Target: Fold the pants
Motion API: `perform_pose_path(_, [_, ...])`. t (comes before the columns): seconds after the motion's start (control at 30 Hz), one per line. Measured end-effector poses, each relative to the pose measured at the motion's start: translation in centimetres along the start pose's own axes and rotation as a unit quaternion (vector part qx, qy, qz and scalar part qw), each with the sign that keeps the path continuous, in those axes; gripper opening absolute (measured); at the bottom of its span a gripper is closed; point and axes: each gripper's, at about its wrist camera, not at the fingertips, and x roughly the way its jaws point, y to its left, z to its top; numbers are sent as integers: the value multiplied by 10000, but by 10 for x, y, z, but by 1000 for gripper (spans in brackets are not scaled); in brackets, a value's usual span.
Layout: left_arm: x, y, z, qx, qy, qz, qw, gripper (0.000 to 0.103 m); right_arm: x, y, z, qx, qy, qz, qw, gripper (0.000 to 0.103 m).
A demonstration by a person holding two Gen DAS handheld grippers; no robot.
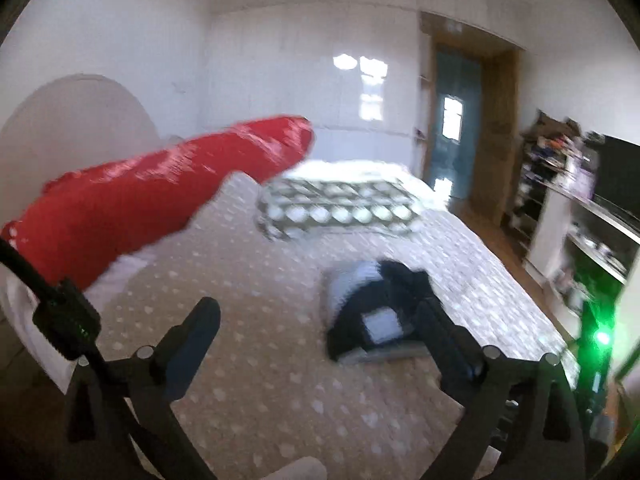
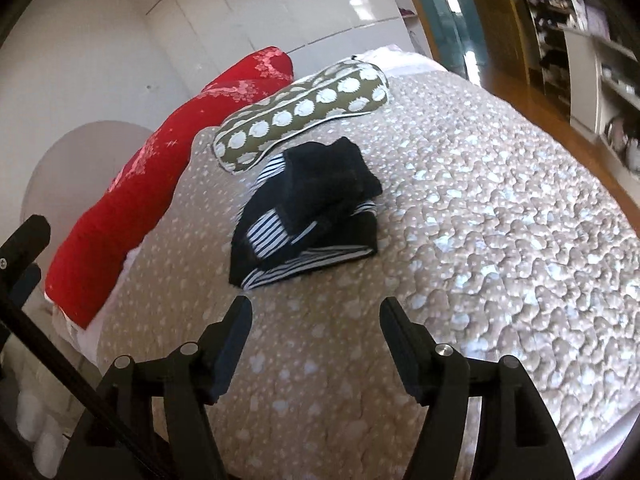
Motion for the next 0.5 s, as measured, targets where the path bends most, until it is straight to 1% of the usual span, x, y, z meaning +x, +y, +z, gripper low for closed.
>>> perform_pose_path(0.1, [-2,5,-6,-170,350,-320,9987,98,-6,8,-8,-72,37,-103,9999,71])
perform_pose_path(0.13, [-3,6,-8,-202,442,-355,9982,98,-9,9,-11,-87,34,-150,9998,71])
perform_pose_path(0.23, [-11,8,-14,-205,508,-265,9981,98,-19,13,-18,-114,-11,-321,9994,72])
perform_pose_path(0.3, [-20,11,-18,-169,487,-190,9985,98,-28,15,-22,-96,-56,-423,9990,73])
perform_pose_path(0.37, [-24,12,-21,-161,466,-212,9986,98,-33,16,-22,-125,-101,-468,9988,76])
perform_pose_path(0.47, [-18,13,-25,-143,533,-172,9983,98,-30,22,-24,-315,-132,-588,9977,78])
perform_pose_path(0.5, [-13,13,-28,-160,652,-162,9976,98,-27,23,-25,-354,-98,-618,9974,78])
